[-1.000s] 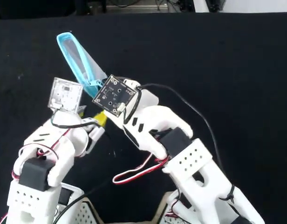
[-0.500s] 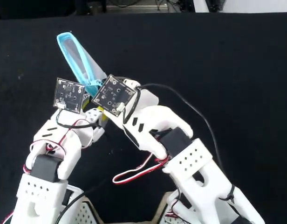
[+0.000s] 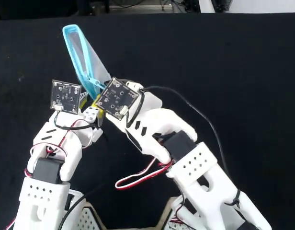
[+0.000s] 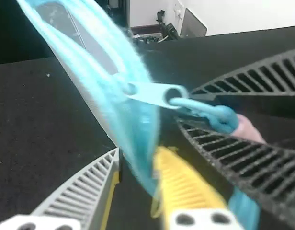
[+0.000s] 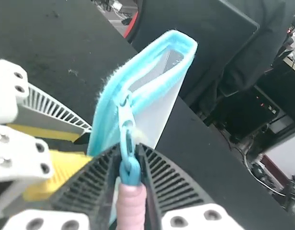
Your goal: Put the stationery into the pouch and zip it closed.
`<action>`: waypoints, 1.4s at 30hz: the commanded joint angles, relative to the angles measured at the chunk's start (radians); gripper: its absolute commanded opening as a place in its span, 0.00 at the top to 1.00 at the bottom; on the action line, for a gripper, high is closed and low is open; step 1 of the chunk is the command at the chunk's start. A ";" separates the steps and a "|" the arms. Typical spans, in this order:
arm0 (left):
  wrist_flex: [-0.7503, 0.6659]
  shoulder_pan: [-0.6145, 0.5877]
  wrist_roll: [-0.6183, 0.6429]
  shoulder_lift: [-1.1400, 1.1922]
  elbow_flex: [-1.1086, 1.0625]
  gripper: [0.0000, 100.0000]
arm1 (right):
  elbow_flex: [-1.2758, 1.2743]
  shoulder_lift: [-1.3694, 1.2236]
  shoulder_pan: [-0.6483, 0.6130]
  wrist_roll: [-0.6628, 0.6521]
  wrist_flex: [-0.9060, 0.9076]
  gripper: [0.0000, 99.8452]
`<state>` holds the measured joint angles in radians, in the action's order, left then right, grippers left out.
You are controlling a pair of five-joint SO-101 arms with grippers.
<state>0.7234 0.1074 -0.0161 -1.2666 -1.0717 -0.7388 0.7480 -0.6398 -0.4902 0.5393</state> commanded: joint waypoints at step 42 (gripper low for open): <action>0.606 -0.041 -0.321 -0.098 0.312 0.85 | 0.001 0.216 -0.003 0.008 0.315 0.99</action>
<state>1.2835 0.0721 -0.3307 -1.3111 -0.8048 -0.7449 0.9459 -0.6383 -0.4933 0.8922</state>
